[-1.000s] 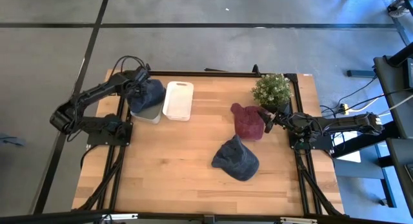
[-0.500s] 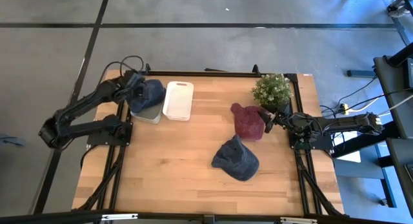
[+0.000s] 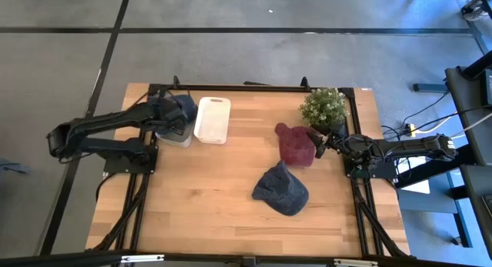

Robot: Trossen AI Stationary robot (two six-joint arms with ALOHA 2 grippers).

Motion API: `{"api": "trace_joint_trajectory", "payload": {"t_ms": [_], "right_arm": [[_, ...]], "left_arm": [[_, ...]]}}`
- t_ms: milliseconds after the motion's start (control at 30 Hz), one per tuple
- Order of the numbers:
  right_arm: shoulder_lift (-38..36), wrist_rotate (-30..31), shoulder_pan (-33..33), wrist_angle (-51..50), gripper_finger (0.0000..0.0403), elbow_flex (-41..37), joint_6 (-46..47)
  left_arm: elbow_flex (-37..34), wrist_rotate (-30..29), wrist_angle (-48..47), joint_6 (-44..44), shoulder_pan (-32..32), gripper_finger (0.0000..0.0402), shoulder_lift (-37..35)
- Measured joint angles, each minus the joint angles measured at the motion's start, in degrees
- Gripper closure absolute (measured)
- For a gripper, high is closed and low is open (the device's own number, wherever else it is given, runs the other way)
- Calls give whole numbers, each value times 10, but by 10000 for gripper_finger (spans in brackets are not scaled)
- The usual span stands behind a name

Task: Pick & Place hat
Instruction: Put the left blue cap into the gray bin

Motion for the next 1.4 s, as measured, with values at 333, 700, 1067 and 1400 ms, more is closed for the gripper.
{"api": "trace_joint_trajectory", "payload": {"t_ms": [333, 700, 1067, 1400], "right_arm": [[0, 0, 0, 0, 185, 0, -2], [0, 0, 0, 0, 185, 0, -4], [0, 0, 0, 0, 185, 0, -4], [0, 0, 0, 0, 185, 0, -4]], "left_arm": [[0, -18, -22, -12, -7, 265, 98], [0, -13, -17, -12, 3, 277, 164], [-1, -45, -18, 3, 1, 388, 190], [-1, -61, 26, 16, -11, 396, 178]]}}
